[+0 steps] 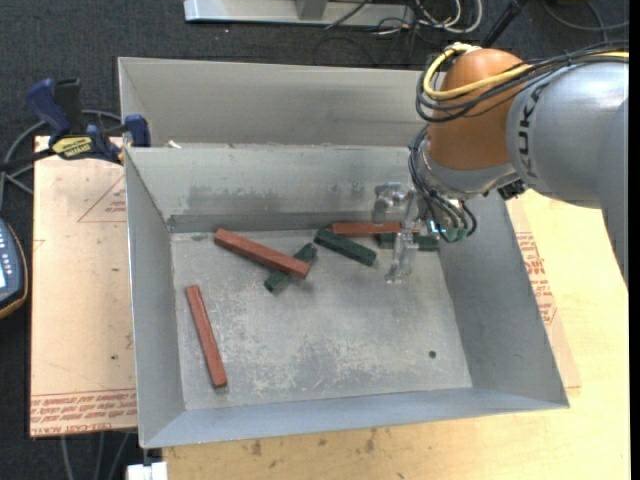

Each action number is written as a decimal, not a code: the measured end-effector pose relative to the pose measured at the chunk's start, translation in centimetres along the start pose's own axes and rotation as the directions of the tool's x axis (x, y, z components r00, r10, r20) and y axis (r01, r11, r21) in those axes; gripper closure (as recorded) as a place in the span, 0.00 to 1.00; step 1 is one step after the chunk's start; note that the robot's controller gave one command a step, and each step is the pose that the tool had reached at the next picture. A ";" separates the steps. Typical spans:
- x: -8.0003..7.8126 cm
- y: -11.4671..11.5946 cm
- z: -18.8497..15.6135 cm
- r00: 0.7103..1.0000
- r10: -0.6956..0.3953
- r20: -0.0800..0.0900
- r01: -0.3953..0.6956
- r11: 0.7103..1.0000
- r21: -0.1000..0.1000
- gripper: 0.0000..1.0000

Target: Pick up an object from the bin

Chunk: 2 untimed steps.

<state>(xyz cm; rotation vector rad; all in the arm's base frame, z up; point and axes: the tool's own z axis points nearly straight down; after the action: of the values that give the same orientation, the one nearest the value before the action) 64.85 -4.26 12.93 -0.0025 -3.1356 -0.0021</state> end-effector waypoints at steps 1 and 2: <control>-0.6 0.6 6.0 0.967 0.253 0.001 -0.253 0.967 -0.001 0.00; -0.8 9.4 5.9 0.995 0.097 0.001 -0.097 0.995 0.000 0.00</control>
Offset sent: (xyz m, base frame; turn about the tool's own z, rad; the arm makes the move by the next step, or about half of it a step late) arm 0.0067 0.0052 -0.0593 0.2570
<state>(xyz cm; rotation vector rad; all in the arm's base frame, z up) 65.64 5.10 7.05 -0.1553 -3.1324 -0.0010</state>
